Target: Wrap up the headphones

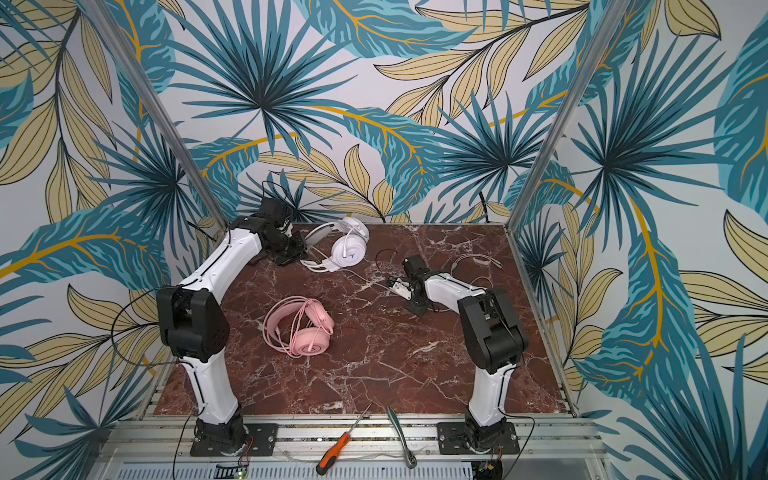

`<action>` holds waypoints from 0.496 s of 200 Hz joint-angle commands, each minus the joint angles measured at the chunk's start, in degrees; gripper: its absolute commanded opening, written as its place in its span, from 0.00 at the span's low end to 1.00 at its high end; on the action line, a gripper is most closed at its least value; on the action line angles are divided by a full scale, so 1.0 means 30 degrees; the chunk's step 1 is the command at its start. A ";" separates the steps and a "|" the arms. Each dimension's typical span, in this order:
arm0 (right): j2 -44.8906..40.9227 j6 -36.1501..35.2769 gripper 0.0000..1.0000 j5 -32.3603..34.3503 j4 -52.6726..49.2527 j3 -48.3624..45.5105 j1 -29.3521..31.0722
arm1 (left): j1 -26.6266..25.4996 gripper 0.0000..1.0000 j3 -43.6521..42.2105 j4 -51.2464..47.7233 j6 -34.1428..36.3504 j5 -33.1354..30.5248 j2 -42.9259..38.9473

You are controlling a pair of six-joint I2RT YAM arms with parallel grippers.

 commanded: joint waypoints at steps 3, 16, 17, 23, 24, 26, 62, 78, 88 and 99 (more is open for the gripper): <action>-0.0295 0.0937 0.00 0.0956 -0.1148 -0.0602 -0.1232 | 0.0180 0.00 0.0909 -0.0808 0.2305 0.0832 0.0016; -0.0369 0.1877 0.00 0.1160 -0.1549 -0.0360 -0.1977 | 0.0178 0.00 0.1108 -0.1458 0.3277 0.0631 0.0099; -0.0366 0.1971 0.00 0.1154 -0.1602 -0.0331 -0.2037 | 0.0178 0.00 0.1136 -0.1527 0.3316 0.0591 0.0117; -0.0339 0.2436 0.00 0.1224 -0.1923 -0.0162 -0.2364 | 0.0178 0.00 0.1336 -0.1987 0.3802 0.0424 0.0186; -0.0337 0.2514 0.00 0.1215 -0.1965 -0.0130 -0.2406 | 0.0178 0.00 0.1352 -0.2055 0.3886 0.0399 0.0190; -0.0342 0.2690 0.00 0.1297 -0.2012 -0.0068 -0.2511 | 0.0178 0.00 0.1431 -0.2223 0.4059 0.0344 0.0215; -0.0451 0.5204 0.00 0.1406 -0.2552 0.0271 -0.3496 | 0.0037 0.00 0.2107 -0.4497 0.6519 -0.1460 0.0602; -0.0409 0.6311 0.00 0.1429 -0.2771 0.0365 -0.3776 | -0.0084 0.00 0.2168 -0.5041 0.7287 -0.2603 0.0590; -0.0396 0.6773 0.00 0.1521 -0.2890 0.0401 -0.3937 | -0.0132 0.00 0.2087 -0.5155 0.7552 -0.3185 0.0539; -0.0437 0.7343 0.00 0.1645 -0.2930 0.0431 -0.4025 | -0.0187 0.00 0.2015 -0.5216 0.7880 -0.3647 0.0466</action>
